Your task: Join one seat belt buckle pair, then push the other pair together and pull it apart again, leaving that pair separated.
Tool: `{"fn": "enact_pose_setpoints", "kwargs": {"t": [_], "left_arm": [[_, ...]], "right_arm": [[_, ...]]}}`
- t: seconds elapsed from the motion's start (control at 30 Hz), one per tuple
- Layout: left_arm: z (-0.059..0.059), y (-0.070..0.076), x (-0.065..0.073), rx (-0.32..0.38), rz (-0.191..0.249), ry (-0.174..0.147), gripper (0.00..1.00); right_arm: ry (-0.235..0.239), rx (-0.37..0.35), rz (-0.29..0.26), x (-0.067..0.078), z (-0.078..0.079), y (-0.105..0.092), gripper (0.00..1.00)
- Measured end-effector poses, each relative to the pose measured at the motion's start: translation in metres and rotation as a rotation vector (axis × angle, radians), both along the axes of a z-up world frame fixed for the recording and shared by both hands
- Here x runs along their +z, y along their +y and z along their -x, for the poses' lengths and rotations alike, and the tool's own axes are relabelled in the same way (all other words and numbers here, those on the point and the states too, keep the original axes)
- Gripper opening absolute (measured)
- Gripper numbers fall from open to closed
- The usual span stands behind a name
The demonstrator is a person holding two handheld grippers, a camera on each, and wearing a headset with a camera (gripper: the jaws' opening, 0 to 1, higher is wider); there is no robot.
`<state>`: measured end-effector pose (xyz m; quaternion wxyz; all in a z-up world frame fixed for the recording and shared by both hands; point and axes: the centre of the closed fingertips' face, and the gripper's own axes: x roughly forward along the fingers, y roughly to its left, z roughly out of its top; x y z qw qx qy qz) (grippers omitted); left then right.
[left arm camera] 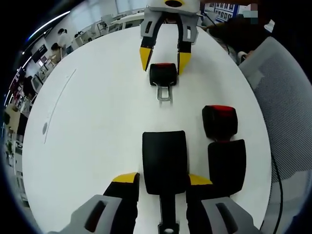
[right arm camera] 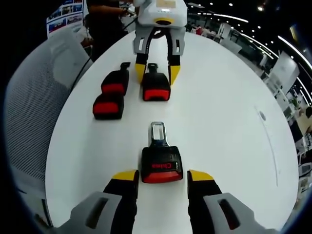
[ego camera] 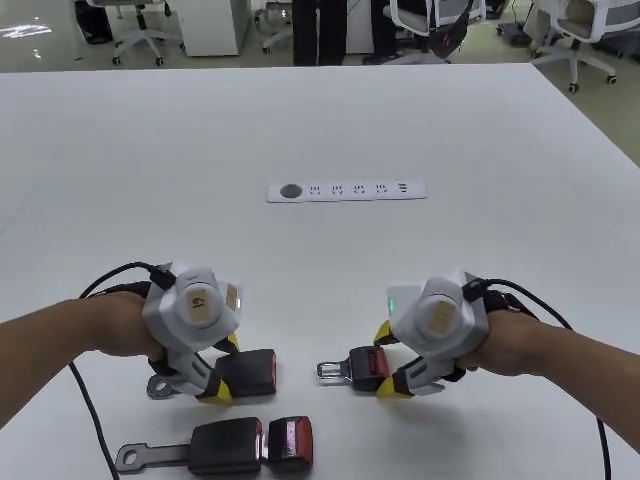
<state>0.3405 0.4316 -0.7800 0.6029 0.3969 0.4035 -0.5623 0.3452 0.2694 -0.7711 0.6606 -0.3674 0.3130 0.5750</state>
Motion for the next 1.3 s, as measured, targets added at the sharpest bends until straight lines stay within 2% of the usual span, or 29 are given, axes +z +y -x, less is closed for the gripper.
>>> {"fn": "enact_pose_setpoints", "kwargs": {"t": [0.1, 0.2, 0.37, 0.6, 0.83, 1.1, 1.3], "left_arm": [[0.002, 0.004, 0.001, 0.007, -0.006, 0.005, 0.41], [0.003, 0.005, 0.008, 0.058, 0.031, 0.013, 0.42], [0.0, 0.02, 0.009, 0.09, 0.048, 0.011, 0.44], [0.005, 0.031, 0.017, 0.15, 0.089, 0.013, 0.46], [0.015, 0.04, 0.028, 0.202, 0.131, 0.007, 0.49], [0.029, 0.055, 0.03, 0.244, 0.158, 0.001, 0.51], [0.036, 0.064, 0.033, 0.308, 0.217, -0.007, 0.55]], "right_arm": [[-0.014, -0.006, -0.008, 0.001, -0.002, 0.0, 0.4], [-0.021, -0.011, -0.009, 0.004, -0.002, -0.002, 0.44], [-0.008, -0.01, -0.017, 0.006, 0.003, -0.004, 0.47], [-0.011, -0.023, -0.017, 0.01, 0.007, -0.013, 0.52], [-0.011, -0.044, -0.013, 0.014, 0.014, -0.025, 0.55], [-0.013, -0.058, -0.018, 0.017, 0.023, -0.031, 0.58], [-0.026, -0.083, -0.05, 0.021, 0.026, -0.032, 0.6]]}}
